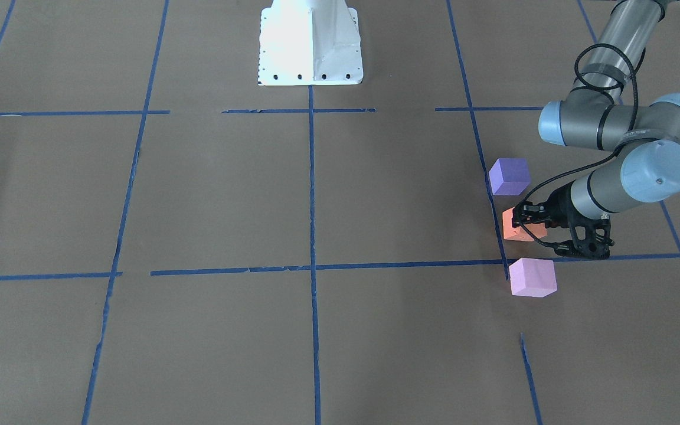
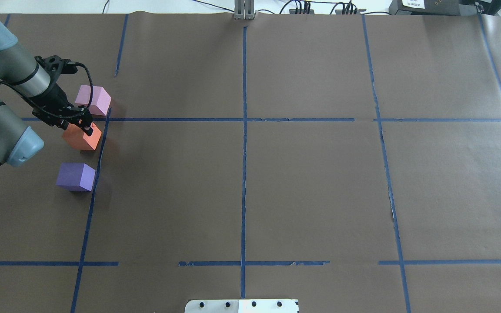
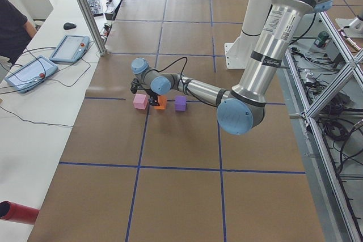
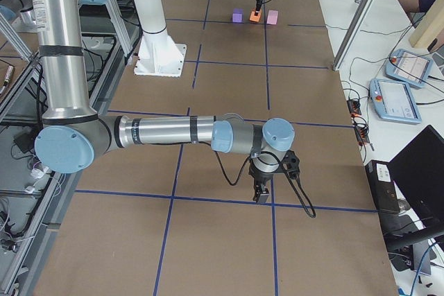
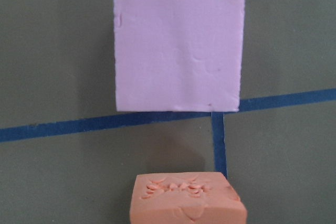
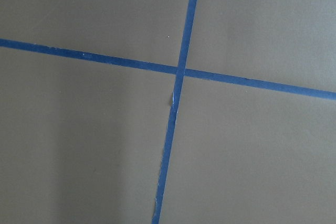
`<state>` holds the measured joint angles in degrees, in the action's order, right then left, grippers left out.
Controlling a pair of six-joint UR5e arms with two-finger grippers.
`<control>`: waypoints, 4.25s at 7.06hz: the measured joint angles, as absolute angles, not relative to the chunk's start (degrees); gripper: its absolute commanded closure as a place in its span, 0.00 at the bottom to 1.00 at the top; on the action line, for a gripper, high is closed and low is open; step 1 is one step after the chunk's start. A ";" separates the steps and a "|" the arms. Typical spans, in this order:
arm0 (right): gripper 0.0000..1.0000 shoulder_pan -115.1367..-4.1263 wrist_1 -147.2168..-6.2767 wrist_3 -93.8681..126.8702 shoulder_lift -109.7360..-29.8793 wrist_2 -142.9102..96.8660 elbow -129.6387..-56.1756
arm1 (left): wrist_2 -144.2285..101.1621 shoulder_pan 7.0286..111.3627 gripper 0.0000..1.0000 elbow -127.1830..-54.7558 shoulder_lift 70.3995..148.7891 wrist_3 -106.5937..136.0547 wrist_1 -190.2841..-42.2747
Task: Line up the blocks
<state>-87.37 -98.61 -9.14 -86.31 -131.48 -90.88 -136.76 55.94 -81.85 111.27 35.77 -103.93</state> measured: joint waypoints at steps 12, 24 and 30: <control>0.00 -87.36 -98.61 -9.14 -86.31 -131.48 -90.88 | -136.34 55.83 0.00 -83.79 111.04 35.82 -103.45; 0.00 -87.36 -98.61 -9.14 -86.31 -131.48 -90.88 | -137.79 83.07 0.00 -95.52 88.78 20.07 -97.89; 0.00 -87.36 -98.61 -9.14 -86.31 -131.48 -90.88 | -137.08 90.88 0.00 -91.65 85.54 3.33 -97.45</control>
<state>-87.36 -98.61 -9.14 -86.31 -131.48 -90.88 -137.08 90.88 -91.65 85.54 3.33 -97.45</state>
